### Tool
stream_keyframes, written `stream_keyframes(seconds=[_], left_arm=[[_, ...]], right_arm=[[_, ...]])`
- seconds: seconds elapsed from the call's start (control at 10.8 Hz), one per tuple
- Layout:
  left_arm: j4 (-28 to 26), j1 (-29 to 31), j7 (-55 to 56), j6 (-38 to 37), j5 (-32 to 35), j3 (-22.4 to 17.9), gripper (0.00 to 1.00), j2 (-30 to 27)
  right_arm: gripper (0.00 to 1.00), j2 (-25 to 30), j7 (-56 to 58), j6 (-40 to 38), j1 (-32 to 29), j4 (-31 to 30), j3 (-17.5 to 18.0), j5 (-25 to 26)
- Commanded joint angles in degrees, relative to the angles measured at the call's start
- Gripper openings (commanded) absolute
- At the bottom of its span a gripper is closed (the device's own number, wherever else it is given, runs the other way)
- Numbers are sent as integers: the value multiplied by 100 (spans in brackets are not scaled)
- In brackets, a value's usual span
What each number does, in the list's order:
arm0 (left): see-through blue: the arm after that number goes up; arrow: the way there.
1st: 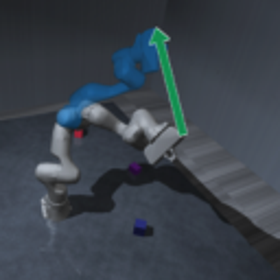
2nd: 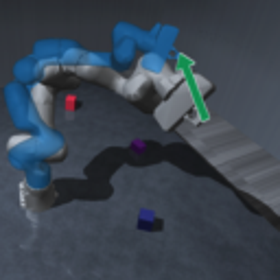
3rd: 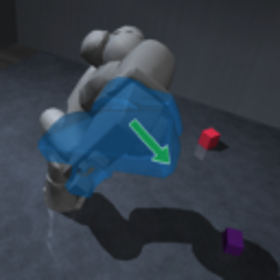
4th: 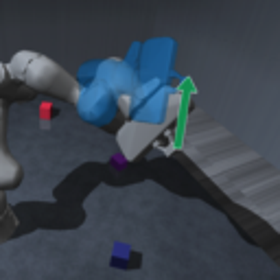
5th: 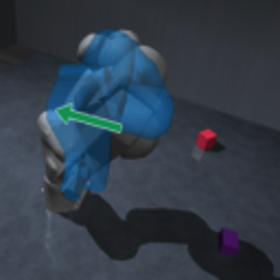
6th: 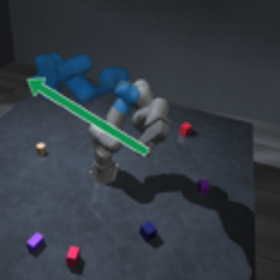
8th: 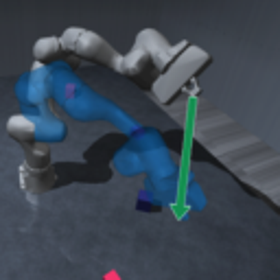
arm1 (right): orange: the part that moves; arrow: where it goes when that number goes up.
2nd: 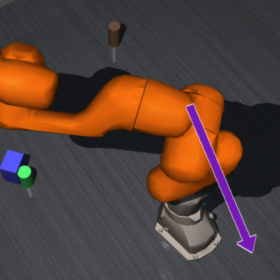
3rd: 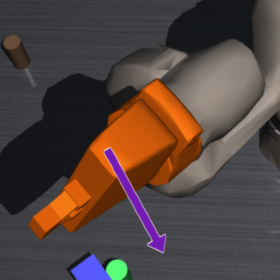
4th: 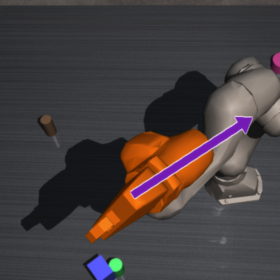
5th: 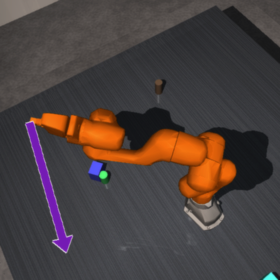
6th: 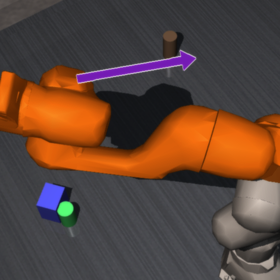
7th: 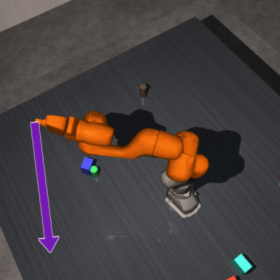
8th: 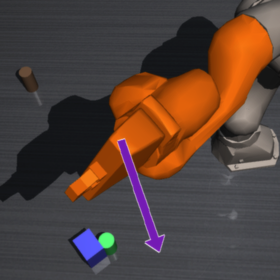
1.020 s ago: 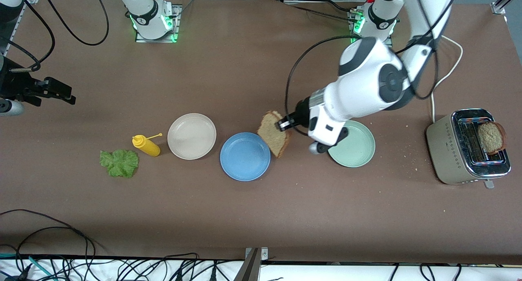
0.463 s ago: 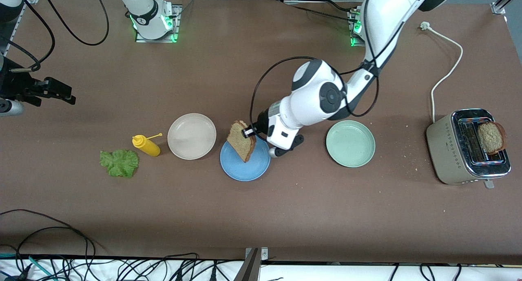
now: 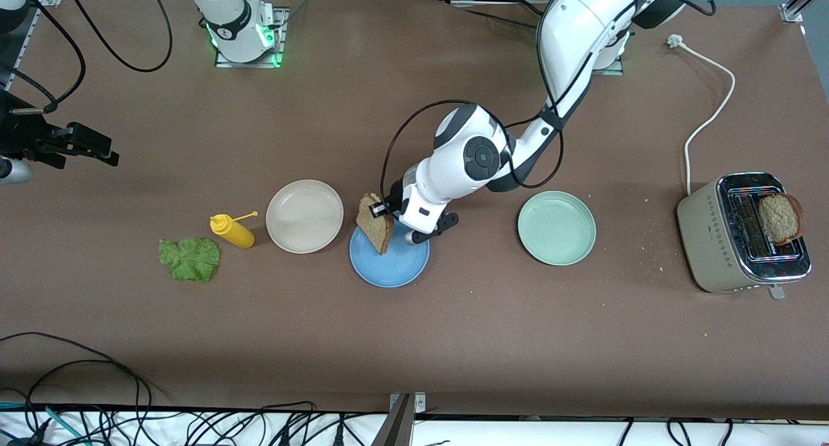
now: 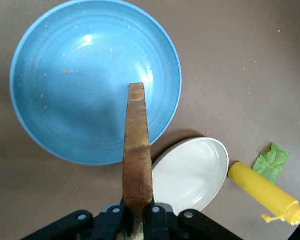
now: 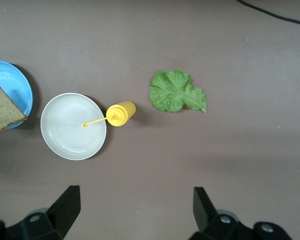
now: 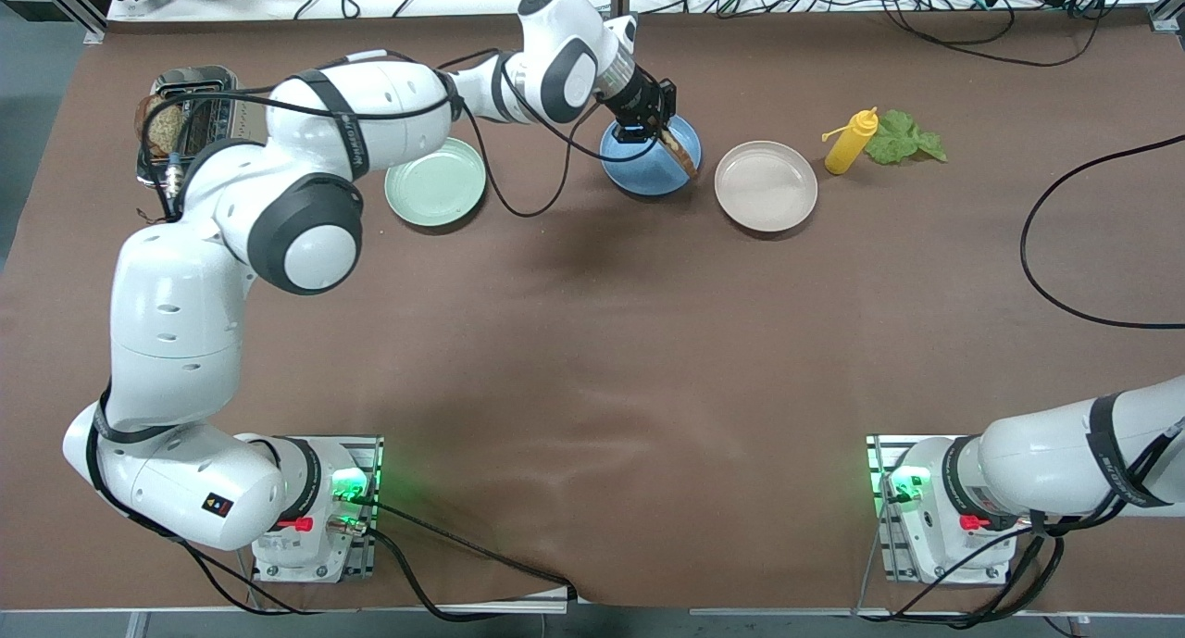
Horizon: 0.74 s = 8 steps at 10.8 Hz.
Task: Make sandwich in blue plate with both arms
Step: 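Lower the bread slice edge-first onto the blue plate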
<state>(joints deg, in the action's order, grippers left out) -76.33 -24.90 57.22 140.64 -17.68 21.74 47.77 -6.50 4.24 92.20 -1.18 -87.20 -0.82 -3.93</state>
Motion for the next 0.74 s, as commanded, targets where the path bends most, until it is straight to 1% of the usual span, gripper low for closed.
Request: stream_keyframes(seconds=[0.0,0.19,0.65], left_arm=[[302,-296,-18,393,-86,-249,0,259],[417,-296,26,402,-86,-249,0,294],[417,-305,-27,420,-86,-372,0,382]], right_arm=[[100,-44,77,-80,-58,134,12,-134],[100,-44,77,-80,-58,134,12,-134],[100,-53,77,-80,-58,134,12,-134]])
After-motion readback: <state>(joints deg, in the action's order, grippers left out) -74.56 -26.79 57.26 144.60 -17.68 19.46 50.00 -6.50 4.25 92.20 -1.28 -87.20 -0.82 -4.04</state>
